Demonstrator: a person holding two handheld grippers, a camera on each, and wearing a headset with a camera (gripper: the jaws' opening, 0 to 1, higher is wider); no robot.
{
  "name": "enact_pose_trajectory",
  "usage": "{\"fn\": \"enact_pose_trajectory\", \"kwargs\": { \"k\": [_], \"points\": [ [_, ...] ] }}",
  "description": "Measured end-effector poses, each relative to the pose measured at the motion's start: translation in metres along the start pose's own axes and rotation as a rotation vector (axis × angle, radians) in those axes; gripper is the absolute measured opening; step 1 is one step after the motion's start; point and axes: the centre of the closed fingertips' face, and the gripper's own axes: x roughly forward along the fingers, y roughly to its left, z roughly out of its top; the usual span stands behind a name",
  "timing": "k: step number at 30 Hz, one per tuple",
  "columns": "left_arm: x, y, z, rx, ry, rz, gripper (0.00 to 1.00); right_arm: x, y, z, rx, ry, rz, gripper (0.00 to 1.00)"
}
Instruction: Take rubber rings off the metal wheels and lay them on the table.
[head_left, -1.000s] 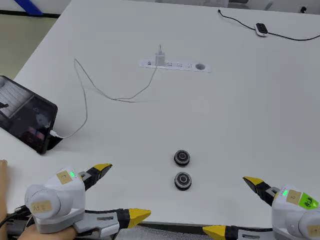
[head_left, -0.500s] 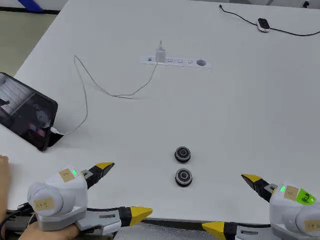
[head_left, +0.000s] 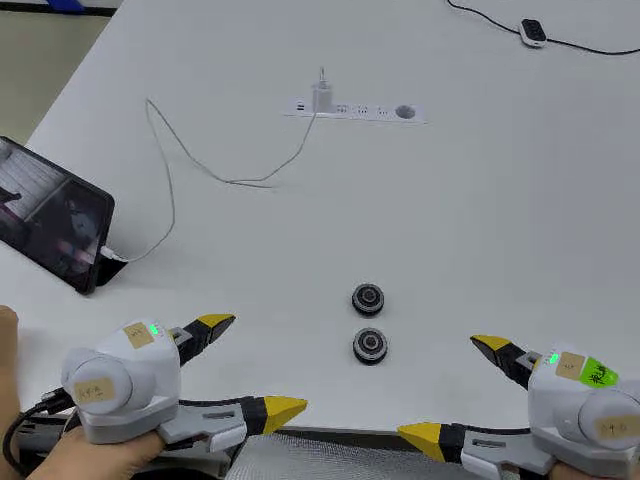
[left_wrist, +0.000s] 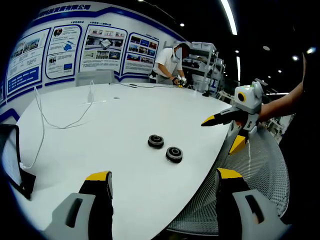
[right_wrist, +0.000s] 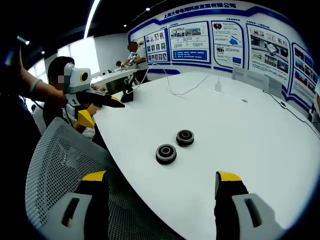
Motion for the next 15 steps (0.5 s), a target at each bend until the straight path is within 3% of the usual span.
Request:
{"fn": "enact_pose_trajectory", "kwargs": {
  "k": [15],
  "points": [
    [0.015,0.002,0.003,-0.001,0.016,-0.014,0.81,0.010,0.000,0.002,0.025,0.007,0.029,0.75]
  ]
}}
